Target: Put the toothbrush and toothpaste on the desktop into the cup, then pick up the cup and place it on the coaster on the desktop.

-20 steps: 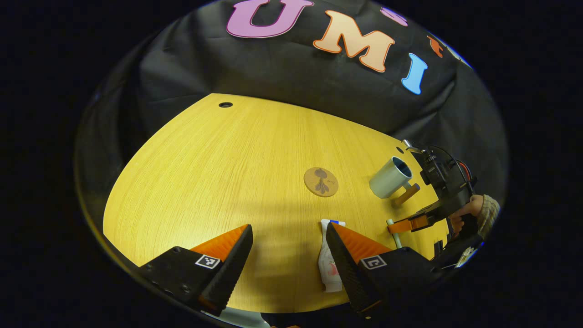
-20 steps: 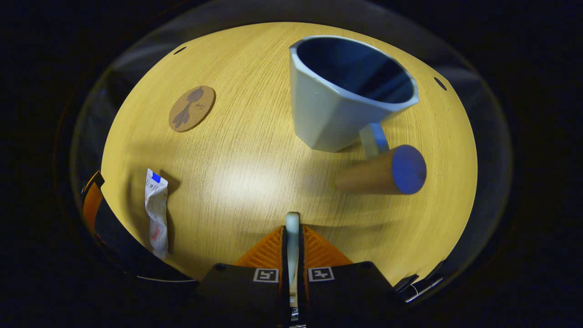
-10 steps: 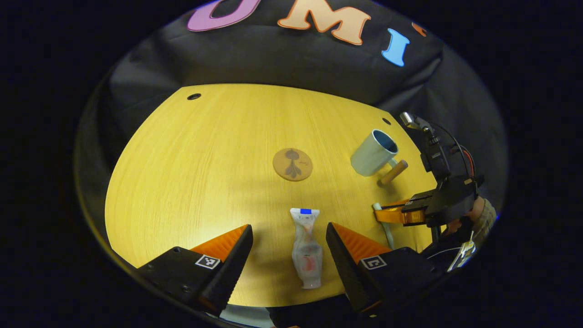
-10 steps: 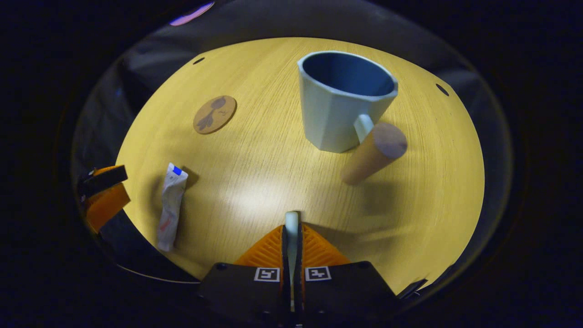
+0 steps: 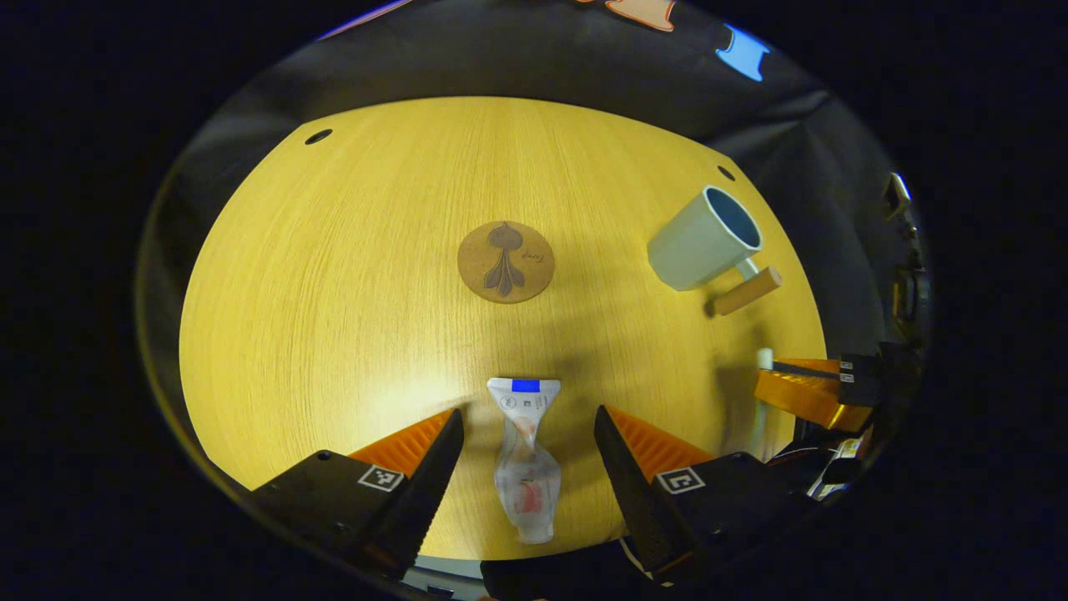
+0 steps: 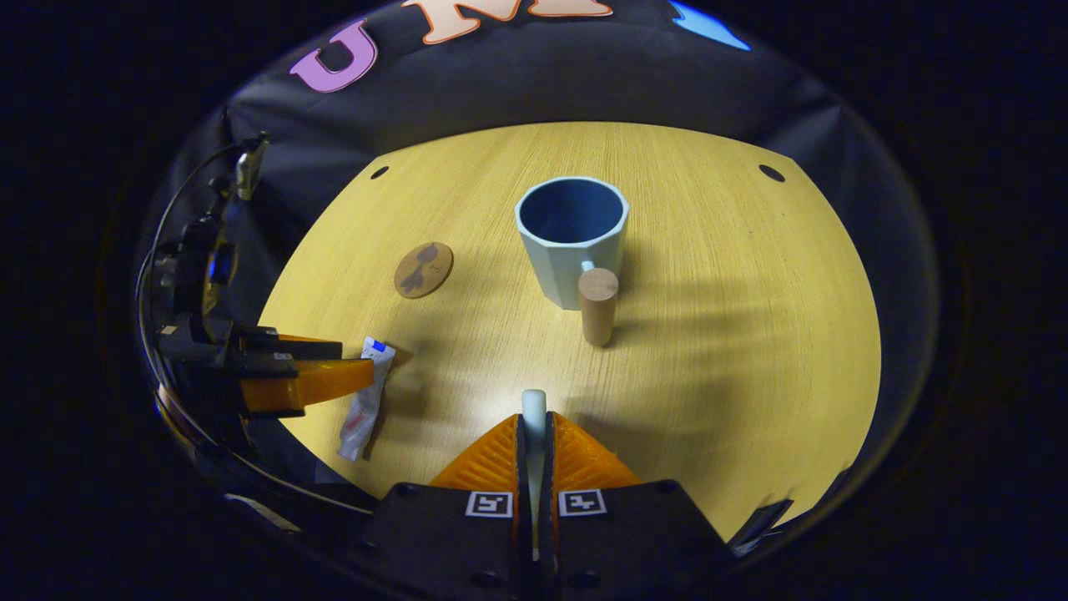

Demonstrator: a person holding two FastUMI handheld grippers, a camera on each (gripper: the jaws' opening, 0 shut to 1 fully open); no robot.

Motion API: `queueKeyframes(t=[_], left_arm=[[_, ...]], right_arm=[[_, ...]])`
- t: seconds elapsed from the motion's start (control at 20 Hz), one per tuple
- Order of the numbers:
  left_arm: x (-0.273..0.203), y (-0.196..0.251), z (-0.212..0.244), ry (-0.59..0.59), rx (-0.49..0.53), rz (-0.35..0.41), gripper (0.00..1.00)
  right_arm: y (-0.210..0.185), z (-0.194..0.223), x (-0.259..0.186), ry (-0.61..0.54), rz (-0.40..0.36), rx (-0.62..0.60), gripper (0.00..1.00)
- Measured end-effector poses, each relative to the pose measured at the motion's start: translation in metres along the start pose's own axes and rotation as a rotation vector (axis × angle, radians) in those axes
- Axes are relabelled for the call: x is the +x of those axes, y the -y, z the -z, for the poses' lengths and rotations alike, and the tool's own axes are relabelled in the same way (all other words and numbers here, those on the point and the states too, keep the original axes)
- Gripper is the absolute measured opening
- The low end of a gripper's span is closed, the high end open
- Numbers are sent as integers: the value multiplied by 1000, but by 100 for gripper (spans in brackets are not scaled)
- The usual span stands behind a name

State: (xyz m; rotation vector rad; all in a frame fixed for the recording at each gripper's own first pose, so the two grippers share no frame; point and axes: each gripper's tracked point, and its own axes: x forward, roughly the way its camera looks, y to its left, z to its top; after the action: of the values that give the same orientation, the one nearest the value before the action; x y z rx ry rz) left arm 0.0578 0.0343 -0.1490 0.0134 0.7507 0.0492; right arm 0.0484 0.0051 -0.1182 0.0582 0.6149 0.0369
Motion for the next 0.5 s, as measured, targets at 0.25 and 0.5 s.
queueKeyframes(t=[0.25, 0.5], left_arm=[[17, 5, 10, -89, 1, -30, 81], [22, 4, 17, -136, 27, -75, 58]], right_arm=[[17, -10, -15, 42, -4, 37, 6], [36, -13, -19, 55, 1, 45, 6]])
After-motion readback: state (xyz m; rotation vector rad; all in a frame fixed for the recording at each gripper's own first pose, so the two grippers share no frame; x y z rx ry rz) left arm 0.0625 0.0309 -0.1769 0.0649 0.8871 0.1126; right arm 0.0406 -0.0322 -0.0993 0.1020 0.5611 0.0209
